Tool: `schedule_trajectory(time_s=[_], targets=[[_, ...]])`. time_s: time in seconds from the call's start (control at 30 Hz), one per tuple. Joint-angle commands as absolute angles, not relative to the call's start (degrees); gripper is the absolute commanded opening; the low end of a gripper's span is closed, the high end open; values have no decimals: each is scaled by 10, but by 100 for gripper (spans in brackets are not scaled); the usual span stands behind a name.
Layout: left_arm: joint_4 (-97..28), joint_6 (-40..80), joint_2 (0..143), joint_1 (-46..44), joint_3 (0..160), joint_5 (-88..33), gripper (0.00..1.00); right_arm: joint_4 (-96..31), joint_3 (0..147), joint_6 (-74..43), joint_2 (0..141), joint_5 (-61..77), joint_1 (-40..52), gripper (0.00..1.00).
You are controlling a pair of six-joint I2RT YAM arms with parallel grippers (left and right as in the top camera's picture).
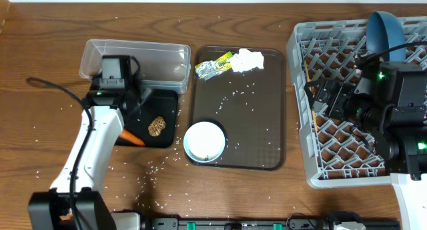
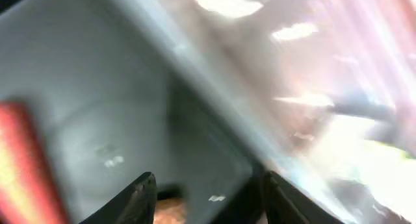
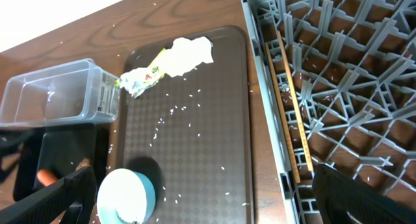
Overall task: Sort waste into correct bins and load items into the dishwasher rack
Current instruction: 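Move the left gripper to the yellow snack wrapper and grasp it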
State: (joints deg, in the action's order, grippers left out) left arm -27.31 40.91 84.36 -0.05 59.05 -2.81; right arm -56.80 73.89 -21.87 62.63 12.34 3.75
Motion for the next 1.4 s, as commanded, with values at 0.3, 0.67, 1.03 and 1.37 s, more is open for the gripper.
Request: schedule_trajectory(time_s=[0.3,0.67,1.03,1.37], targets=[[-47,-19,917,-151,638,-103,53,-555,742,-210,626,120,23,99],[160,-119,1066,-212,638,-156,52,-557,742,-210,626,120,23,99],[216,-140,1167,-231,639,-98,51,-567,741,-209,658,123,23,99],[230,-158,1207,-231,639,-98,40,-569,741,-209,688,148,23,99]])
